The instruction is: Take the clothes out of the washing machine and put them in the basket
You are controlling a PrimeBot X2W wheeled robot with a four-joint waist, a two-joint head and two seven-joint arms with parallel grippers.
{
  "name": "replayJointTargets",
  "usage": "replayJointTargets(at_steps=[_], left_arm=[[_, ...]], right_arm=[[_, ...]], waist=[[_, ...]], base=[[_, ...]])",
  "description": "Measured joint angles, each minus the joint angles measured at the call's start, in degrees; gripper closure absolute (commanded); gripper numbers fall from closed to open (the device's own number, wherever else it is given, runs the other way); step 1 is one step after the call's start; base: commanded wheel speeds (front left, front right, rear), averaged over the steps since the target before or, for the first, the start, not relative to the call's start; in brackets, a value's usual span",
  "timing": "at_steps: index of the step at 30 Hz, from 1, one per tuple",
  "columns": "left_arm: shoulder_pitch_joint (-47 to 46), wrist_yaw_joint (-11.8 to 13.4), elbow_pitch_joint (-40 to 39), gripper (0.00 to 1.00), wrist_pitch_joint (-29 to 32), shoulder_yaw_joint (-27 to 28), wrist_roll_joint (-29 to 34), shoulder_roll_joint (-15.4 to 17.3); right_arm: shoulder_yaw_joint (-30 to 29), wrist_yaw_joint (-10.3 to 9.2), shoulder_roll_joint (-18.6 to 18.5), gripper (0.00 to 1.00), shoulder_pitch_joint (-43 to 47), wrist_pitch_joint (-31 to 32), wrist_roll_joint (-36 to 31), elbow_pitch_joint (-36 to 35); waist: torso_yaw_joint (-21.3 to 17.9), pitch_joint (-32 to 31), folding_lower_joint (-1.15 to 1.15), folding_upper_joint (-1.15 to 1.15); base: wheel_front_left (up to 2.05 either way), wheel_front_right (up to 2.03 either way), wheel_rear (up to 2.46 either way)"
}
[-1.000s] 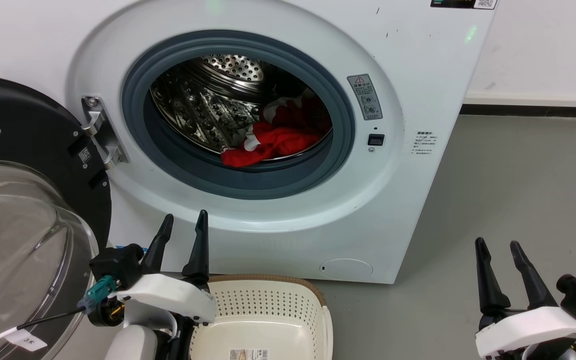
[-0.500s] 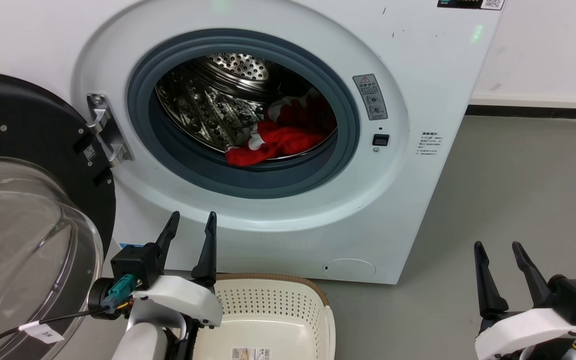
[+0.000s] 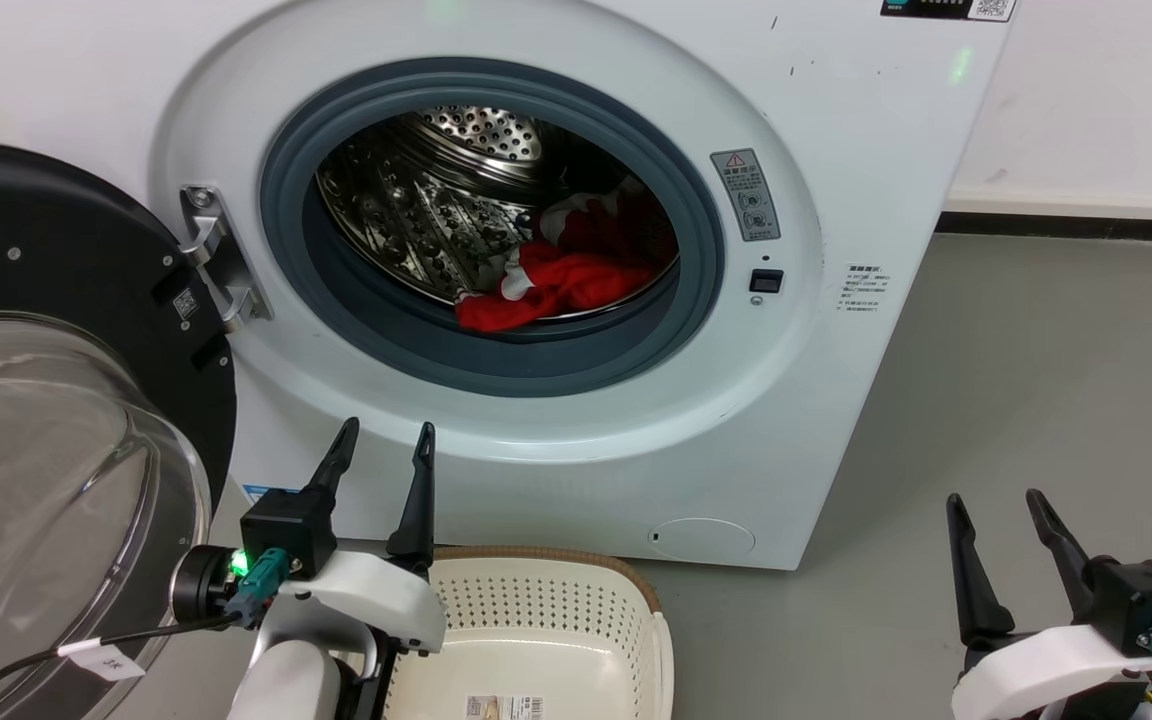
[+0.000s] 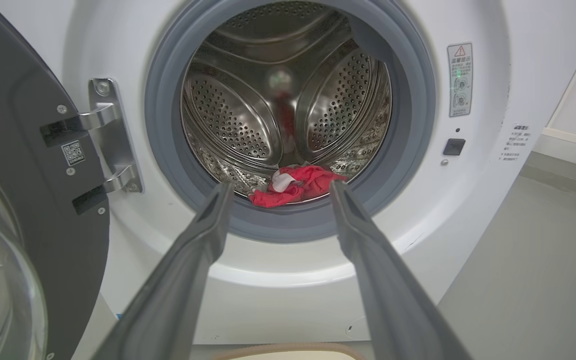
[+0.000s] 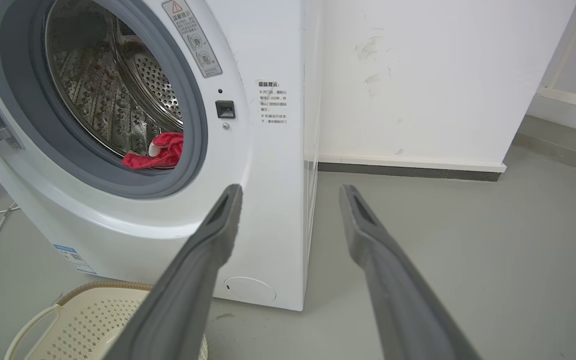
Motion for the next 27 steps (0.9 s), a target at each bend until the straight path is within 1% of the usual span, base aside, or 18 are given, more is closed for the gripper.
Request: replayJointTargets(at_steps=[4,16,27], left_arm=[[-0.2,-0.1,0.5,0.0,-0.6,0.3,1.6,-0.1],[-0.5,-0.8,1.6,0.0,-1.8,0.7,5.1,-0.7],[-0.7,-1.5,2.5,0.0,-2.0,1.6,5.5,-1.3]], right_arm=[[-0.1,0.0,0.0,0.0,0.1,-0.1,-2.1,-0.1],[-0.2,0.0,0.0,0.0,0.3,-1.3,-3.9,0.6],[-0.5,0.0,0.0,0.0,0.1,-1.6,-2.9,1.6]], waist=[[0.1,0.0,0.0,0.0],[0.5,0.0,0.0,0.0],[0.5,0.2,0.0,0.0]], base=[[0.0,0.0,0.0],[0.0,0.0,0.0],[0.0,0.0,0.0]])
